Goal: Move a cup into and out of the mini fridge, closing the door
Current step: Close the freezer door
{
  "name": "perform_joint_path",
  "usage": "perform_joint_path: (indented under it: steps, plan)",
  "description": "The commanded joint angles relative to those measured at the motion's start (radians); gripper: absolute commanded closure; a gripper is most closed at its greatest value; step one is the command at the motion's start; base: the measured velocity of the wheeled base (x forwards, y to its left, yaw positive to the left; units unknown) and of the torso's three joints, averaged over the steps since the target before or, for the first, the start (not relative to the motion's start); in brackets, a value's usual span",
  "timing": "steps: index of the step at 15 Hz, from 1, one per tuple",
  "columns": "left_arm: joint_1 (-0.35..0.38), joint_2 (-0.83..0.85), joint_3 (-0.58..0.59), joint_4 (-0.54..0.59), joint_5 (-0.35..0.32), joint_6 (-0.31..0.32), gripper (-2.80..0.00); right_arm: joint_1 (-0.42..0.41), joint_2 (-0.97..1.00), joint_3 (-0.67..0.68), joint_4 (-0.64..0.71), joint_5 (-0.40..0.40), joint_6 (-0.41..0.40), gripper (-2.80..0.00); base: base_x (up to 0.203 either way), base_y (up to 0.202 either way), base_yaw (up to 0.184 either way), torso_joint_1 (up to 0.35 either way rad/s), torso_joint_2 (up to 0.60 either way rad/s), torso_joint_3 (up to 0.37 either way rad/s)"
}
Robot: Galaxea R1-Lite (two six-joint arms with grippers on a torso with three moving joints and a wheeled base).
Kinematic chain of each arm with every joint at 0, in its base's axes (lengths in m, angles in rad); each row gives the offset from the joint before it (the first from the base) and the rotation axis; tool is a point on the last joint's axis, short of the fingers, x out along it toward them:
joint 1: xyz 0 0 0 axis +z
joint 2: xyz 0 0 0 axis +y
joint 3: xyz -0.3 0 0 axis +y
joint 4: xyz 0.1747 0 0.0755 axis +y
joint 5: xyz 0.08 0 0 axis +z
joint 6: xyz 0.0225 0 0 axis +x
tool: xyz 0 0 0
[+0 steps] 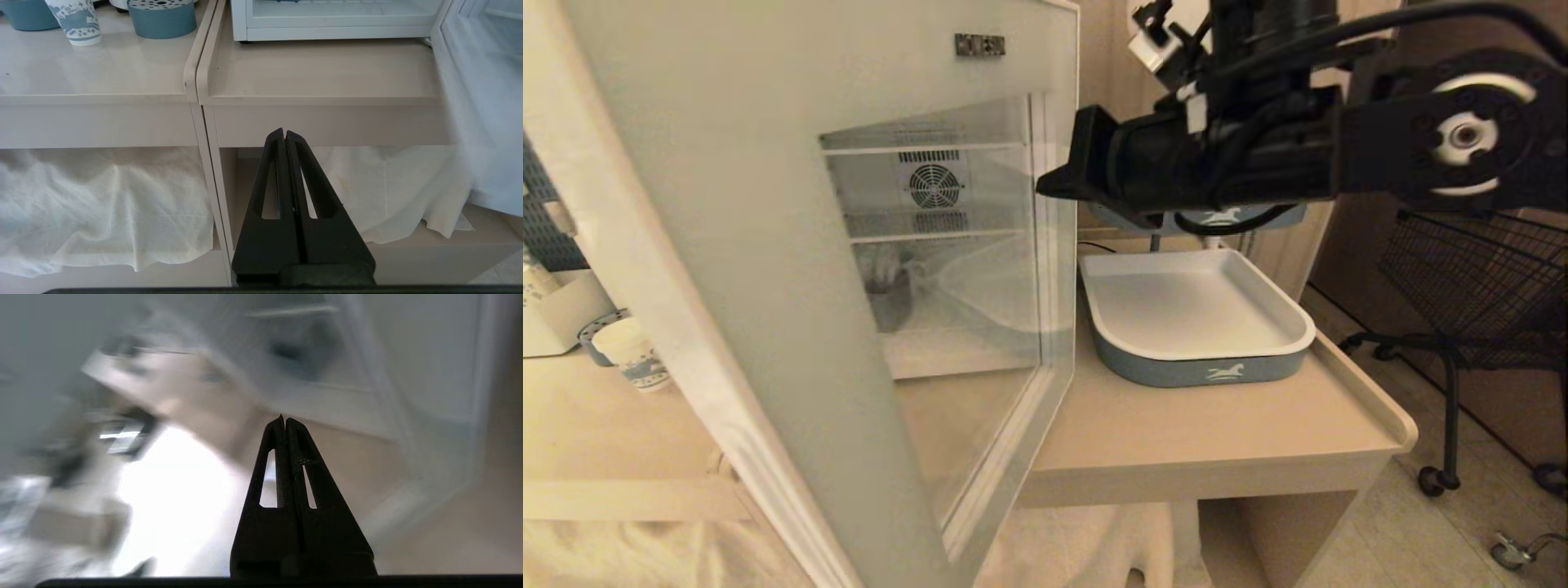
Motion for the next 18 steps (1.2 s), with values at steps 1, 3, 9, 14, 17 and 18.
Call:
perform_joint_path:
  steps: [1, 3, 9, 14, 17, 18]
  plan:
    - [0.0, 0.002, 0.0, 0.0, 0.0, -0.001, 0.0, 0.022, 0.085, -0.003, -0.014, -0.04, -0.031, 0.0, 0.0, 0.0, 0.0, 0.0, 0.0, 0.0]
    - [0.0, 0.002, 0.0, 0.0, -0.001, 0.0, 0.0, 0.094, 0.13, -0.003, -0.032, -0.105, -0.06, 0.0, 0.0, 0.0, 0.0, 0.0, 0.0, 0.0]
    - [0.0, 0.002, 0.0, 0.0, 0.0, -0.001, 0.0, 0.166, 0.198, 0.003, -0.092, -0.282, -0.178, 0.0, 0.0, 0.0, 0.0, 0.0, 0.0, 0.0]
    - [0.0, 0.002, 0.0, 0.0, 0.0, -0.001, 0.0, 0.166, 0.066, 0.111, -0.023, -0.343, -0.175, 0.0, 0.0, 0.0, 0.0, 0.0, 0.0, 0.0]
    - [0.0, 0.002, 0.0, 0.0, 0.0, -0.001, 0.0, 0.163, -0.119, 0.249, -0.013, -0.363, -0.176, 0.0, 0.0, 0.0, 0.0, 0.0, 0.0, 0.0]
    - [0.0, 0.002, 0.0, 0.0, -0.001, -0.001, 0.0, 0.159, -0.196, 0.3, -0.011, -0.374, -0.176, 0.0, 0.0, 0.0, 0.0, 0.0, 0.0, 0.0]
